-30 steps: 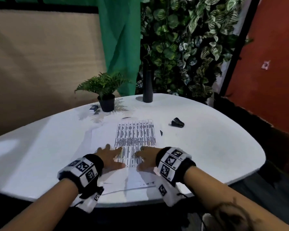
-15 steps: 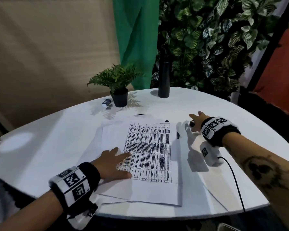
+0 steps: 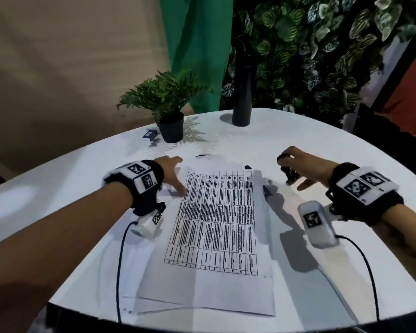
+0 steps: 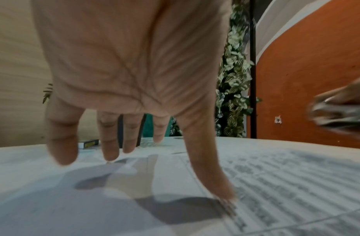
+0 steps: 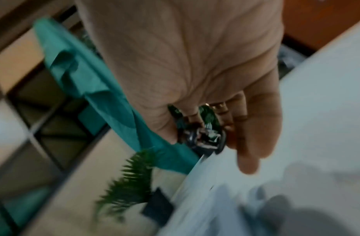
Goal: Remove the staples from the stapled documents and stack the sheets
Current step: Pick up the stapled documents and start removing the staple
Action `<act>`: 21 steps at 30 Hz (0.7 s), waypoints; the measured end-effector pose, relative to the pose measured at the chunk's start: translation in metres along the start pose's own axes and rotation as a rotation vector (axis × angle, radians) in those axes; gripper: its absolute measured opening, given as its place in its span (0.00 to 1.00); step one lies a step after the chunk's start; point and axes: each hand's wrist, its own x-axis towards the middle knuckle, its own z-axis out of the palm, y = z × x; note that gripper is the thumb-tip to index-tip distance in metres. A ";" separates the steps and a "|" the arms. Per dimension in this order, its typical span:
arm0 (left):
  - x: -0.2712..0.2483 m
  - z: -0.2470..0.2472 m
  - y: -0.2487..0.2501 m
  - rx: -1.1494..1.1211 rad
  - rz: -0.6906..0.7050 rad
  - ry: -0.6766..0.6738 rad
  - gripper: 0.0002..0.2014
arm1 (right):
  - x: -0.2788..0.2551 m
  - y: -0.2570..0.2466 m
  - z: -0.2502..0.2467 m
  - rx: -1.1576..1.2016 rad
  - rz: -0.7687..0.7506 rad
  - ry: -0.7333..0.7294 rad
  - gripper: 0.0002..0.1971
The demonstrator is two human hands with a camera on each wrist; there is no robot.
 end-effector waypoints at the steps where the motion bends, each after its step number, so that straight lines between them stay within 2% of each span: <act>1: 0.004 0.002 -0.001 0.005 -0.011 -0.024 0.52 | -0.017 -0.004 0.009 0.150 0.030 -0.090 0.07; 3: 0.010 0.008 -0.004 0.045 -0.024 -0.054 0.53 | -0.038 0.001 0.030 0.309 0.068 -0.262 0.07; 5: 0.012 0.014 -0.009 0.074 -0.016 -0.040 0.52 | -0.040 0.007 0.047 0.354 0.058 -0.293 0.05; 8: 0.009 0.018 -0.021 0.022 -0.023 -0.022 0.52 | -0.025 0.004 0.060 0.420 0.012 -0.207 0.04; 12: 0.006 0.023 -0.037 -0.099 0.025 0.048 0.52 | -0.004 -0.013 0.072 0.498 -0.021 -0.207 0.03; 17: 0.007 0.028 -0.043 -0.209 0.069 0.138 0.50 | 0.025 -0.027 0.069 0.512 0.003 -0.051 0.07; 19: 0.009 0.026 -0.044 -0.199 0.086 0.209 0.44 | 0.032 -0.026 0.063 0.539 0.018 0.024 0.08; 21: 0.014 0.024 -0.047 -0.168 0.121 0.340 0.30 | 0.035 -0.022 0.056 0.555 0.024 0.094 0.09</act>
